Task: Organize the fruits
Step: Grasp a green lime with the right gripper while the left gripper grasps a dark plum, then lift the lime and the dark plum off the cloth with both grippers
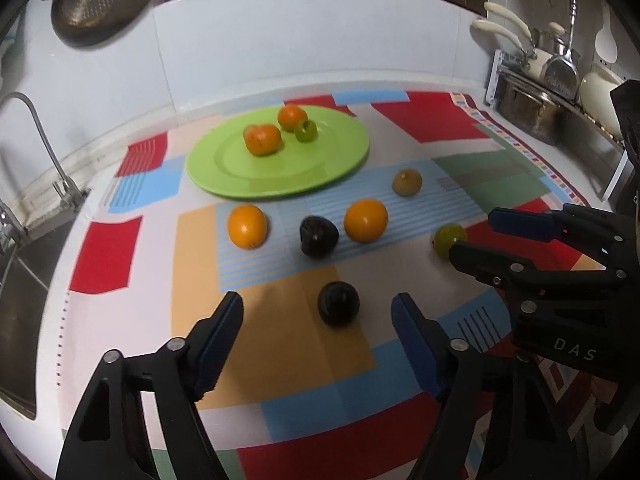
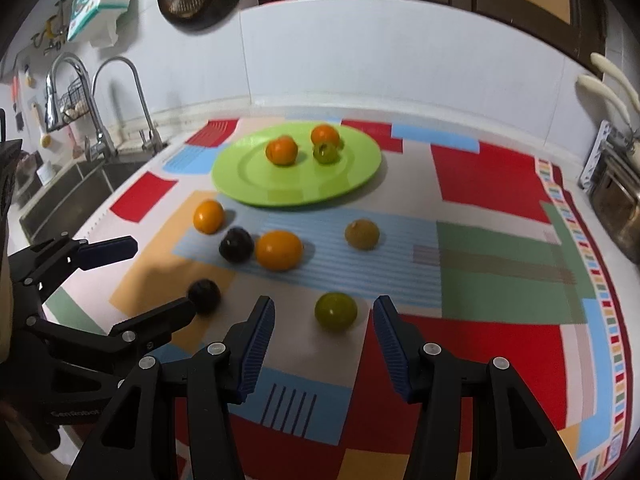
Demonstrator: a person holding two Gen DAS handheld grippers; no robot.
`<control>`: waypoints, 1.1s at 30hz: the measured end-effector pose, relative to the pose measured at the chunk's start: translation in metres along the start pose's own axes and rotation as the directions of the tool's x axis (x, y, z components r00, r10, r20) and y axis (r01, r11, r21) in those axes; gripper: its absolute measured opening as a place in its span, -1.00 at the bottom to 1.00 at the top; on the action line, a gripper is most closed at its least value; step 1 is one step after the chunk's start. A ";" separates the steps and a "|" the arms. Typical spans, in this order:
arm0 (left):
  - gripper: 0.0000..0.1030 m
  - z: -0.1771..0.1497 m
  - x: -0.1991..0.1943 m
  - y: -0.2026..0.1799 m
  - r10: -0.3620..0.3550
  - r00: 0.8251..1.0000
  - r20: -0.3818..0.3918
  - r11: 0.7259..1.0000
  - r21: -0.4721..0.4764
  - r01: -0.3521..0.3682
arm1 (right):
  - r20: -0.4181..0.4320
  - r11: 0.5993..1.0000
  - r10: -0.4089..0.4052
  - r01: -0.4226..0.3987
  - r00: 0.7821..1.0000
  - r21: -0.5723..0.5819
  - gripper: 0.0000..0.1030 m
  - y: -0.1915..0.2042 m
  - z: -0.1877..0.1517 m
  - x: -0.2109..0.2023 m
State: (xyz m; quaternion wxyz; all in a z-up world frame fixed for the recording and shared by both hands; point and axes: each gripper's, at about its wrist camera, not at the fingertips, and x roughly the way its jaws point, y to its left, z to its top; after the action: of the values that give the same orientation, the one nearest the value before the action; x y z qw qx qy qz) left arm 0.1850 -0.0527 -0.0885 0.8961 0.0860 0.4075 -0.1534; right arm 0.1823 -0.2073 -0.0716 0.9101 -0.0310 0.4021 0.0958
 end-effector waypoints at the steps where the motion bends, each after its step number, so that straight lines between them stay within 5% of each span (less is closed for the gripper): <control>1: 0.31 -0.001 0.002 -0.001 -0.004 1.000 -0.004 1.000 0.001 0.004 | -0.006 1.000 0.000 0.000 1.000 0.001 0.01 -0.001 -0.001 0.003; 19: -0.49 0.003 0.029 -0.002 -0.085 0.994 -0.063 0.996 -0.012 0.084 | -0.055 0.999 0.031 -0.029 0.998 0.042 -0.21 -0.011 -0.002 0.033; 25: -0.50 0.005 0.030 -0.002 -0.107 0.992 -0.066 0.994 -0.020 0.106 | -0.070 0.999 0.036 -0.033 0.997 0.038 -0.42 -0.012 -0.001 0.039; 33: -0.50 0.011 0.024 -0.001 -0.106 0.993 -0.051 0.994 -0.007 0.106 | -0.062 0.998 0.047 -0.045 0.997 0.037 -0.43 -0.009 0.001 0.032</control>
State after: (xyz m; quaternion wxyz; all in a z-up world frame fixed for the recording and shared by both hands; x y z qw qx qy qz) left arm 0.2069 -0.0615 -0.0994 0.8762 0.0661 0.4346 -0.1976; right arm 0.2058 -0.2117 -0.0951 0.8949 -0.0087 0.4327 0.1085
